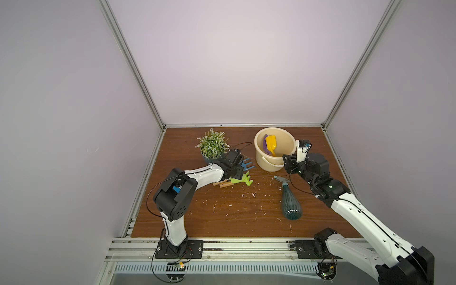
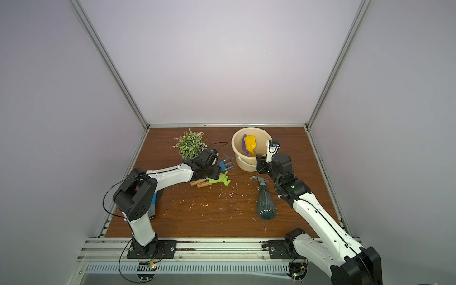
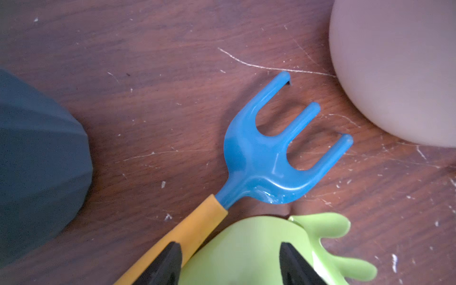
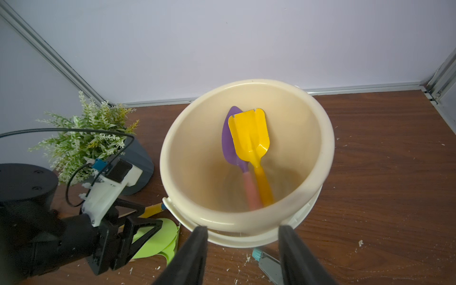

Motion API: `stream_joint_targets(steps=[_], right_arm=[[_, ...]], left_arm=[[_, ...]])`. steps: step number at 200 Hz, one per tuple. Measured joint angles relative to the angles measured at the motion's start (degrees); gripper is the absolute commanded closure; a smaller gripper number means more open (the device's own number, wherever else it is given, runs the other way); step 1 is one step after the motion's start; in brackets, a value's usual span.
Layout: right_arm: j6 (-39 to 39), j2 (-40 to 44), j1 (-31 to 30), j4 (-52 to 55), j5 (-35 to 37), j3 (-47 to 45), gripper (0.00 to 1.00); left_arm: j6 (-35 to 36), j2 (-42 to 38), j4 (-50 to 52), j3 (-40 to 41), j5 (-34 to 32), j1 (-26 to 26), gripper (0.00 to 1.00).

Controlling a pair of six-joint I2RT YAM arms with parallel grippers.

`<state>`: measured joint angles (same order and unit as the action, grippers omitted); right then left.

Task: Organize the gardening tools
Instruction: Pick up the gardening tool from the center of the board.

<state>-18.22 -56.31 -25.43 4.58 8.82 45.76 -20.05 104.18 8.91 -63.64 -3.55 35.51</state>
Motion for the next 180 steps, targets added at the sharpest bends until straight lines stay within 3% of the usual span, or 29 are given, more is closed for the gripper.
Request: stream_joint_targets(steps=[62, 119, 164, 180], right_arm=[[-0.44, 0.02, 0.0, -0.02, -0.42, -0.44, 0.48], [-1.18, 0.02, 0.0, -0.07, -0.39, -0.7, 0.48], [-1.44, 0.02, 0.0, -0.04, -0.39, -1.53, 0.48], [-1.62, 0.02, 0.0, -0.09, -0.39, -1.53, 0.48]], left_arm=[[3.04, 3.26, 0.59, -2.69, -0.9, -0.68, 0.35], [5.55, 6.14, 0.83, -4.57, -1.64, -0.7, 0.48], [7.28, 7.26, 1.25, -5.6, -1.36, -0.79, 0.44], [7.72, 8.0, 1.31, -6.14, -1.22, -0.79, 0.48]])
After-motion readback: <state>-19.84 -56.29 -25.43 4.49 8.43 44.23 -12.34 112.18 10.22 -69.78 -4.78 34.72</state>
